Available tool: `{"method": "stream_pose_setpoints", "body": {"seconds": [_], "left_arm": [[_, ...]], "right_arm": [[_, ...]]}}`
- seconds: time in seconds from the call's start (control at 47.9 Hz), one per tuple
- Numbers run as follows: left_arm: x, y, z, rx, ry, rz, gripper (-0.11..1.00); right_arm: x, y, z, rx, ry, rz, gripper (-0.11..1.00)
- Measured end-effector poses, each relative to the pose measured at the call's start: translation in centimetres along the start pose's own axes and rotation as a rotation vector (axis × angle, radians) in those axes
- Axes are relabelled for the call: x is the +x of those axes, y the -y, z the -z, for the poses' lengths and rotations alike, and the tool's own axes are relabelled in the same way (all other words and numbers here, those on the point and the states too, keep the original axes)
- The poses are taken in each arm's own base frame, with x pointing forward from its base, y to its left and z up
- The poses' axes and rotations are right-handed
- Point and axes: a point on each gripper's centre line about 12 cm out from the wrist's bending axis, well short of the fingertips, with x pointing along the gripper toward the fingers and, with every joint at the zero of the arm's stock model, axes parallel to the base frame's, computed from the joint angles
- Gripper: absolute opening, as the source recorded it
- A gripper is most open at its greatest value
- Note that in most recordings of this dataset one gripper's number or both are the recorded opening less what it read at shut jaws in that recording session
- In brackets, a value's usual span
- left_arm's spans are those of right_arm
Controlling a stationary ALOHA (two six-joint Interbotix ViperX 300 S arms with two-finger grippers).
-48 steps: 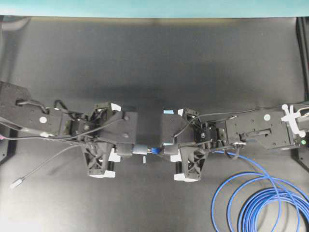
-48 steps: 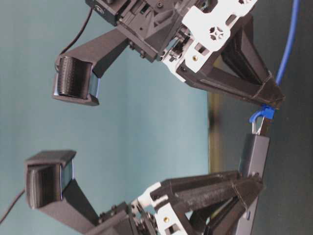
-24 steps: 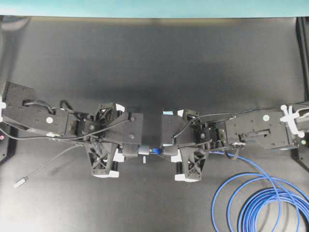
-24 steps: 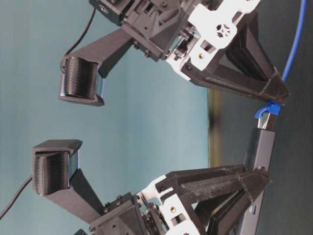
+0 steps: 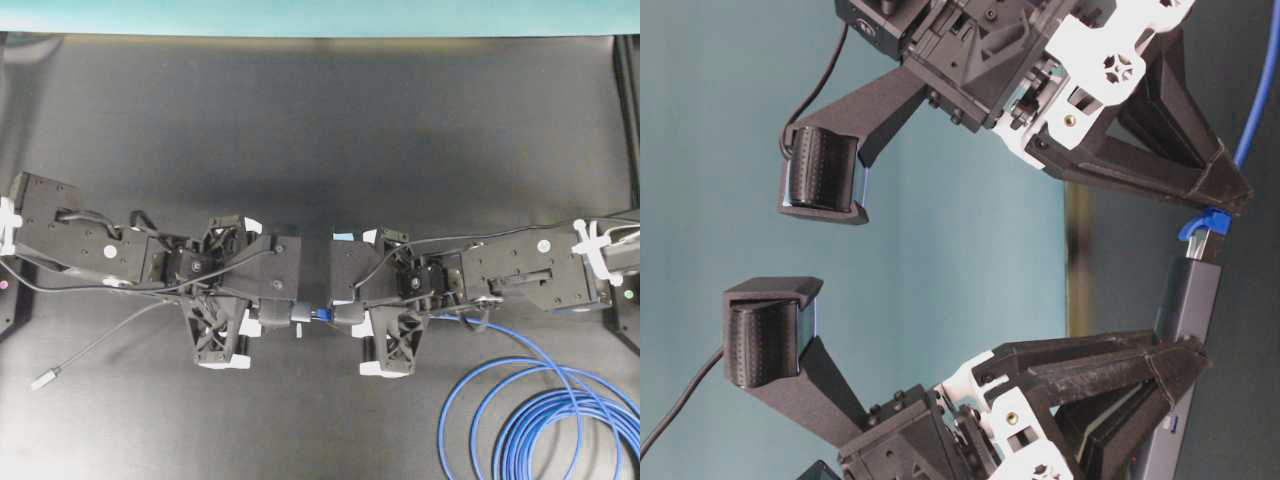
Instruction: Insert the LAN cable into the hub.
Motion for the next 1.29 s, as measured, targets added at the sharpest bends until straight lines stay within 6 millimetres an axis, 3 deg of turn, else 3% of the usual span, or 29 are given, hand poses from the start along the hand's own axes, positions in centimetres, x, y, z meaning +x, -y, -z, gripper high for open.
{"method": "stream_pose_setpoints", "body": {"seconds": [0.71, 1.211, 1.294], "left_arm": [[0.1, 0.0, -0.5, 0.0, 0.04, 0.002, 0.28], [-0.2, -0.3, 0.3, -0.003, 0.049, -0.003, 0.28], [-0.3, -0.3, 0.2, -0.006, 0.055, -0.004, 0.28]], "right_arm": [[0.1, -0.1, -0.3, -0.001, 0.03, -0.004, 0.09], [-1.3, 0.3, 1.2, 0.042, 0.039, -0.001, 0.1], [-1.4, 0.5, 1.4, 0.051, 0.036, 0.002, 0.25]]}}
